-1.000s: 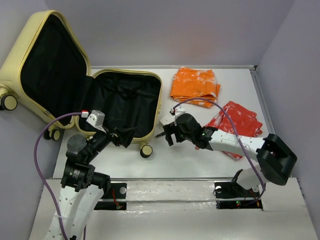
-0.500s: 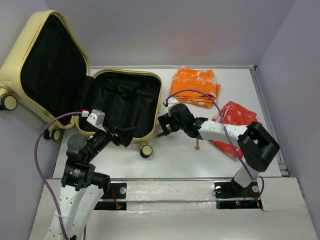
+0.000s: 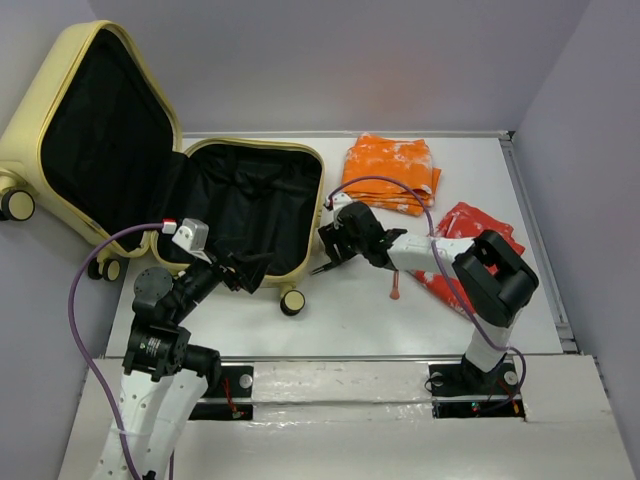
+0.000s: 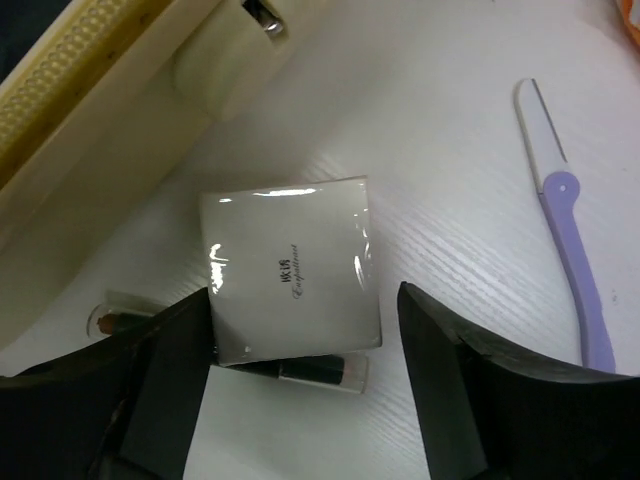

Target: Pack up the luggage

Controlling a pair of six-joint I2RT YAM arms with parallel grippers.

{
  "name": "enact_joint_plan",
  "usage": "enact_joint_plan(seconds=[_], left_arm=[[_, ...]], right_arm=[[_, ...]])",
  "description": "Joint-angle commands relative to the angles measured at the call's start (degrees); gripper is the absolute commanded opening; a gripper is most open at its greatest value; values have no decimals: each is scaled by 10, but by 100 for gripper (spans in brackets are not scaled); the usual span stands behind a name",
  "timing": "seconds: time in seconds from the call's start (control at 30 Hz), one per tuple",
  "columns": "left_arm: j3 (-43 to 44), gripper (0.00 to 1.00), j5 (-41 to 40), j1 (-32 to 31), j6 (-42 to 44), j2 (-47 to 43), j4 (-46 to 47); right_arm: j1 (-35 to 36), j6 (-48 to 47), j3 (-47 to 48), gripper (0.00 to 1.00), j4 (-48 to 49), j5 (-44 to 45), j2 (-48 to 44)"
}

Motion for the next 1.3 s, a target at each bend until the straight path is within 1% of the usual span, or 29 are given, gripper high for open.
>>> enact_joint_plan(seconds=[0.0,0.1,0.13,0.23,0.27,0.3,0.33,0.43,0.47,0.53,0.6,0.63,0.67,0.7,0.73,0.77,0.8,0.83,0.9,0.93,1.0,1.03,1.07,1.1,1.13,1.17,1.2,1.23,1.27], left_arm=[[4,99,16,4,-3,7,32],[3,99,16,5,-5,12,32],[3,99,15,4,-5,11,33],[2,99,15,5,-7,10,34],[2,99,16,5,-7,10,33],[2,99,17,5,-7,10,34],[1,99,19,6,-7,10,34],[1,99,18,8,-5,5,35],[1,99,14,8,-5,0,35],[1,99,9,9,-4,-3,35],[1,99,1,9,-4,-5,34],[1,99,-1,9,-4,-4,33],[1,99,-4,9,-4,-1,31],[1,99,-3,9,-3,2,31],[1,99,-3,9,-3,4,32],[1,99,-4,9,-2,9,31],[1,99,-5,9,-2,10,30],[2,99,-6,9,-1,14,31],[4,96,-6,9,1,19,32],[4,93,-6,9,2,25,33],[11,86,-2,8,4,45,35],[15,81,5,8,3,55,35],[27,80,27,3,1,76,35],[36,78,30,-5,-9,86,35],[44,75,28,-18,-11,95,35],[61,74,2,-57,-12,116,34],[69,70,-26,-84,-13,127,32],[83,69,-92,-118,-14,152,30],[83,67,-132,-156,-13,168,30]], right_arm=[[-10,-8,19,68,50,30,-13],[-10,-15,12,59,51,61,-57],[-10,-16,0,54,51,73,-99],[-10,-18,-20,54,50,81,-168],[-10,-14,-21,53,47,72,-206],[-10,-10,-18,53,43,61,-219],[-10,5,-8,52,32,30,-228],[-5,30,22,52,26,-21,-219],[6,39,52,52,26,-27,-205],[21,40,91,53,24,-30,-149],[32,45,156,53,18,-29,-105],[32,47,176,55,11,-28,-63],[37,59,210,57,7,-27,-46],[37,63,210,63,6,-27,-31],[37,68,240,82,0,-23,-8],[37,69,271,91,-16,-19,1],[37,71,282,97,-23,-15,5],[37,73,289,100,-30,-12,5],[37,75,287,100,-32,-5,-24],[37,76,265,98,-32,11,-43],[37,74,225,93,-32,34,-114],[37,75,197,83,-33,64,-143],[37,81,128,79,-33,82,-174],[37,89,88,76,-33,101,-241],[30,102,48,69,-41,137,-277],[22,137,-34,64,-60,153,-347],[16,158,-76,61,-69,181,-383],[10,204,-149,60,-80,192,-419],[5,226,-150,58,-92,202,-455]])
